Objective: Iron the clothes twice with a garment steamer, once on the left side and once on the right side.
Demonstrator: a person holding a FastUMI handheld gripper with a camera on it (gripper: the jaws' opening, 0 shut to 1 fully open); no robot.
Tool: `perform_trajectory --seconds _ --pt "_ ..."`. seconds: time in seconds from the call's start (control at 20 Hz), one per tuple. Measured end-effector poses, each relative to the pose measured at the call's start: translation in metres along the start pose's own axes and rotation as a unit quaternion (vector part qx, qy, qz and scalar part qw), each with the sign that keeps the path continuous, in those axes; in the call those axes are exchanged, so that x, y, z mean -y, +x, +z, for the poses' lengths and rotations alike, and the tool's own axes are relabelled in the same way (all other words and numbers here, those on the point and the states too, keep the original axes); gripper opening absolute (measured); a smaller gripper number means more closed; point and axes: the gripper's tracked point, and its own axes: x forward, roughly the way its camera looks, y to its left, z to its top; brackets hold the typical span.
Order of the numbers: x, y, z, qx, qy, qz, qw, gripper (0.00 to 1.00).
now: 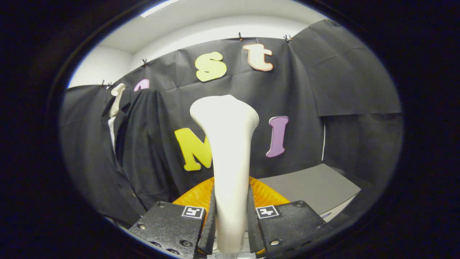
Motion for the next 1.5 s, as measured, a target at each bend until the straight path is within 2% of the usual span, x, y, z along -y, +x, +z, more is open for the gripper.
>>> perform_trajectory --seconds 0.5,0.8,1.1,1.5 --pt "-0.156 -0.021 0.055 0.058 -0.012 0.064 0.996 0.39" --pt "-0.235 -0.012 0.080 0.080 -0.034 0.102 0.991 0.39" --pt "-0.273 0.014 0.083 0.077 -0.056 0.099 0.991 0.39" --pt "-0.284 0.035 0.040 0.034 -0.077 0.097 0.992 0.40"
